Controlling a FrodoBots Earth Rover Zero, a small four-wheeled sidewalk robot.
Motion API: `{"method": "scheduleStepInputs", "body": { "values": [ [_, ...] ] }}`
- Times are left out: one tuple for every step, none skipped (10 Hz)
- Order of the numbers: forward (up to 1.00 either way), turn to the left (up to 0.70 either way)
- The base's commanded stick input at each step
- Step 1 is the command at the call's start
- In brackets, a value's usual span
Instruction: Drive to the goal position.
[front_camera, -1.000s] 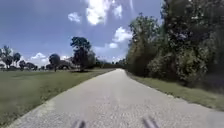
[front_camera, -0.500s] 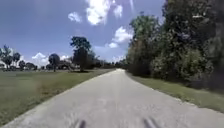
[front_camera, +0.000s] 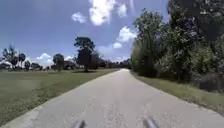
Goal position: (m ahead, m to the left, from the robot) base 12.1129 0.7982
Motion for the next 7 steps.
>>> {"method": "scheduleStepInputs", "body": {
  "values": [
    [0.5,0.0],
    [0.5,0.0],
    [0.5,0.0],
    [0.5,0.0],
    [0.5,0.0],
    [0.5,0.0],
    [0.5,0.0]
  ]
}}
